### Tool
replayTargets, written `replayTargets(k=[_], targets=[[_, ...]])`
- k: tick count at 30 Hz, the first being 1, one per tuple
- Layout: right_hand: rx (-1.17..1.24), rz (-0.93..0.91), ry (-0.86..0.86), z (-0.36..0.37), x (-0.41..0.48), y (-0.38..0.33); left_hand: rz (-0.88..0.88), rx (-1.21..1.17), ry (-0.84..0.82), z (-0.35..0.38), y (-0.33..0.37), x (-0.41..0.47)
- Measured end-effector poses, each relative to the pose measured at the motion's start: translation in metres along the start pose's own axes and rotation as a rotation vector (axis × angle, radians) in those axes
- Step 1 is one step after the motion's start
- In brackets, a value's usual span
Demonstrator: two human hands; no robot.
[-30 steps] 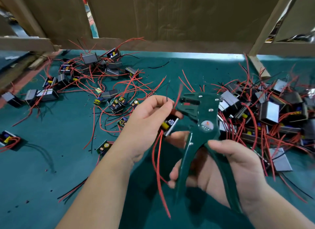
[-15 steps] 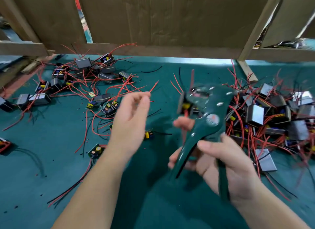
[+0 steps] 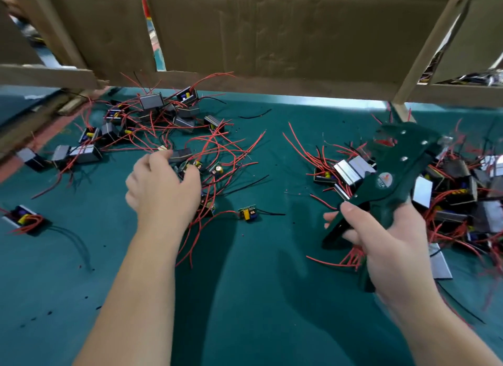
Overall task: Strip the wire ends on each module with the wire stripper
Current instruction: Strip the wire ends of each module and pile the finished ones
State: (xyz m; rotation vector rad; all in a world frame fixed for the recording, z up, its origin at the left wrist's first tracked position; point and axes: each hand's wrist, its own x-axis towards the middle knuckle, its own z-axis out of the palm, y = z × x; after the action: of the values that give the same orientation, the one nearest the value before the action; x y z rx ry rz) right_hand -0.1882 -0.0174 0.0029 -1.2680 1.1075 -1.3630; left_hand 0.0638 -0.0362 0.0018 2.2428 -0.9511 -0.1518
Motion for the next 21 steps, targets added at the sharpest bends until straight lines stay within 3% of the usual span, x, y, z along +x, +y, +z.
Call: replayTargets(k=[3,6,9,14,18,21], targets=[[0.013,-0.084,-0.005,-0.006,-0.002,0.003,0.193,-0.075,-0.010,-0.004,0.001,-0.002],[0.122,-0.075,-0.109,-0.004,-0.007,0.006,0.422,0.018,-0.223,-0.010,-0.004,-0.004],[0.284,0.022,-0.199,0.003,-0.008,0.009,0.320,0.264,-0.370,-0.008,-0.017,0.002],[0.325,0.062,-0.223,0.006,-0.007,0.015,0.033,0.209,-0.272,-0.015,-0.033,0.023],[0.338,0.069,-0.232,0.006,-0.007,0.018,0.081,0.011,-0.233,-0.018,-0.032,0.027],[0.353,0.071,-0.235,0.007,-0.007,0.017,0.160,-0.118,-0.096,-0.011,-0.026,0.024]])
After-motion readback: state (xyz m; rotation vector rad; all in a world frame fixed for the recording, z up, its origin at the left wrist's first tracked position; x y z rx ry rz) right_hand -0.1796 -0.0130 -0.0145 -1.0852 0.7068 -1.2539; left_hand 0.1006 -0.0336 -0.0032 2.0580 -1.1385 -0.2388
